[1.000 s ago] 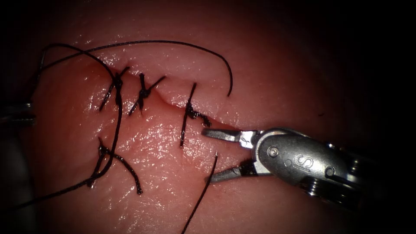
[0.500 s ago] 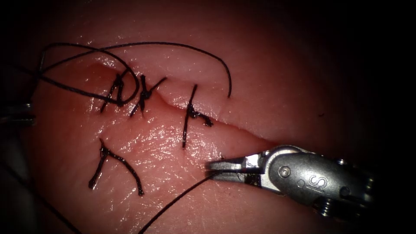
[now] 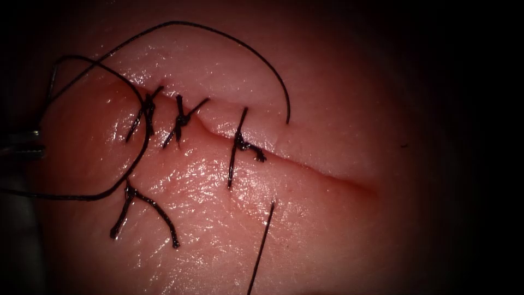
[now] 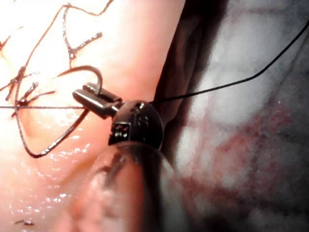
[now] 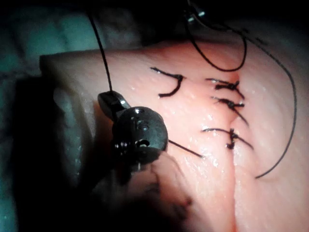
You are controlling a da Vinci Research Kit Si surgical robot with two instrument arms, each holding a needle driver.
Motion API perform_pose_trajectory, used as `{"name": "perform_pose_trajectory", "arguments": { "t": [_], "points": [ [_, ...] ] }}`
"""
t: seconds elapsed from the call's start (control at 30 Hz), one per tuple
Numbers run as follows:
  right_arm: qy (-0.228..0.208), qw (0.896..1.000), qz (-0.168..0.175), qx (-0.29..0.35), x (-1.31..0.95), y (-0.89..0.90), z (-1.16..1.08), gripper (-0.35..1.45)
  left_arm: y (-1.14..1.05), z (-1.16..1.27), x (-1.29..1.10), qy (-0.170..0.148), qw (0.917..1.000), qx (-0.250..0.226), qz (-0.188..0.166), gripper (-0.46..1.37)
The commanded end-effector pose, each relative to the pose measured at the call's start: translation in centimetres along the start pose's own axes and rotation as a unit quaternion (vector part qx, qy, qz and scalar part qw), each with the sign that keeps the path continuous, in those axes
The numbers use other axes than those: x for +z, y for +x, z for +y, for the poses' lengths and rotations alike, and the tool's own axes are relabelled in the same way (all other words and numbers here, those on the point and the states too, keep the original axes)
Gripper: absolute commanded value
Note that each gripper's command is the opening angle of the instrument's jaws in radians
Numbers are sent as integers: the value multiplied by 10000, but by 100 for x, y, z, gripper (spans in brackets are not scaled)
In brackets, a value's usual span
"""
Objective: Wound Closure
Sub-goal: Use the right gripper to pull the suture through the cut until a short tail remains on top
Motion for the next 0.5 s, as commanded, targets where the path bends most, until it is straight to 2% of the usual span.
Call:
{"name": "perform_pose_trajectory", "arguments": {
  "t": [0.03, 0.5],
  "points": [
    [100, 9999, 11, 12, 8, 2, -3, -35, 0, 1, 0, -50, 10000, 1, -5, -35],
    [746, 9972, 9, 71, 47, 8, -27, -35, 0, 1, 0, -51, 10000, 1, -4, -35]
  ]
}}
